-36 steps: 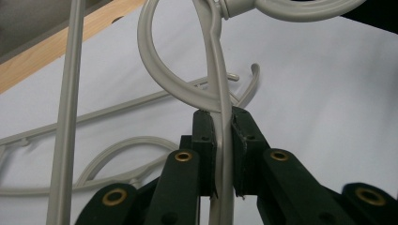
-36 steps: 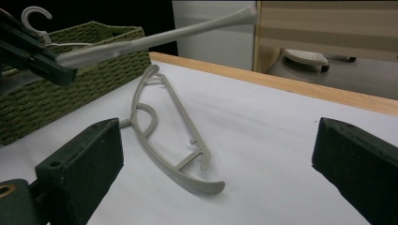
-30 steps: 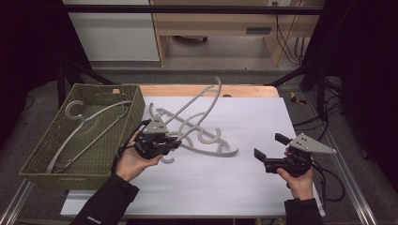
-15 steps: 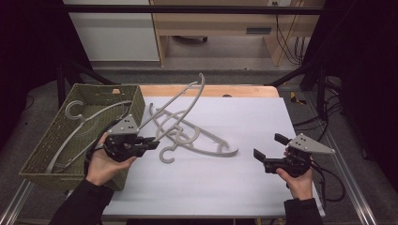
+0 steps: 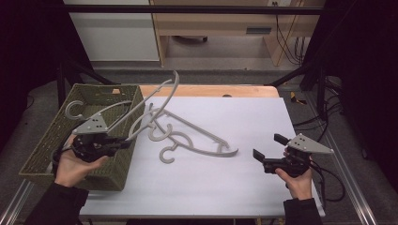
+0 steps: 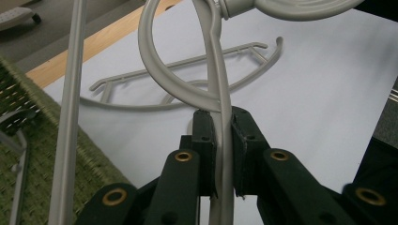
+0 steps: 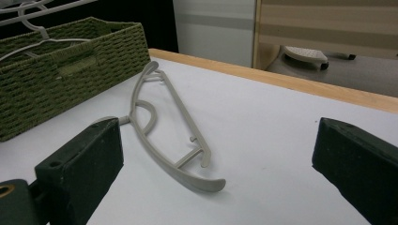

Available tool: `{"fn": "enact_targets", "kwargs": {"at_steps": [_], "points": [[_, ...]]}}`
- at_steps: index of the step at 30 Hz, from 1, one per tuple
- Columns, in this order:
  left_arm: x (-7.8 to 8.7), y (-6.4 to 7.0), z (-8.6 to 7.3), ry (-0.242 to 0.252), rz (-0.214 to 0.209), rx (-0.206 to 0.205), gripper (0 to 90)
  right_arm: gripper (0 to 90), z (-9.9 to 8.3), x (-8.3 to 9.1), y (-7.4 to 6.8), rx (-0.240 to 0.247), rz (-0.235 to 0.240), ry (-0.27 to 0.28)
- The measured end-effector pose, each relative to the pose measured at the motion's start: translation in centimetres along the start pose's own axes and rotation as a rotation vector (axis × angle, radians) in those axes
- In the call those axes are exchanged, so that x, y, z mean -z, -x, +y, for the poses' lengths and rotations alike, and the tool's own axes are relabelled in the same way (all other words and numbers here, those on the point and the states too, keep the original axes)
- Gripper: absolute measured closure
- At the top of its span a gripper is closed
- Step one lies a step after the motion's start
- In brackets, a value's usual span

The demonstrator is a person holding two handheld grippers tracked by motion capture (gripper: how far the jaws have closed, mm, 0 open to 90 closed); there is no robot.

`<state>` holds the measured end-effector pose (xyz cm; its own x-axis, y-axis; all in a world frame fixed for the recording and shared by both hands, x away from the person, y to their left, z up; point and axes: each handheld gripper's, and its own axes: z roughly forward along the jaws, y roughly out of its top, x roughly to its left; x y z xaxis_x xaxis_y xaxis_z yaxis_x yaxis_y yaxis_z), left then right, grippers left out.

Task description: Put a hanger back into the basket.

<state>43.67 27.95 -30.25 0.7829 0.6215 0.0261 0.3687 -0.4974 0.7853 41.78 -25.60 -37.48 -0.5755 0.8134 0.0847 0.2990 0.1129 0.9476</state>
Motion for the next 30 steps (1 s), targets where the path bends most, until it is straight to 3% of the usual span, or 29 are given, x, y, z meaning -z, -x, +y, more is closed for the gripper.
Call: {"fn": "enact_targets", "kwargs": {"at_steps": [5,9,14,25,30], "points": [[0.9,-1.2,-1.2,-0.011,0.011,0.017,81.5,2.4,0.0,0.0,0.0,0.001,-0.002,-0.001],[1.7,-3.0,-2.5,-0.013,0.028,0.052,81.5,2.4,-0.1,-0.2,-0.1,-0.001,-0.004,-0.007],[1.9,-4.2,-3.6,-0.032,0.020,0.070,81.5,2.4,-0.1,-0.2,0.0,0.000,-0.005,-0.008],[1.7,-6.3,-5.8,-0.077,0.018,0.102,81.5,2.4,-0.1,-0.4,-0.1,-0.001,-0.006,-0.013],[2.2,-7.1,-6.4,-0.072,0.031,0.122,81.4,2.4,-0.1,-0.4,-0.1,0.001,-0.004,-0.015]]}}
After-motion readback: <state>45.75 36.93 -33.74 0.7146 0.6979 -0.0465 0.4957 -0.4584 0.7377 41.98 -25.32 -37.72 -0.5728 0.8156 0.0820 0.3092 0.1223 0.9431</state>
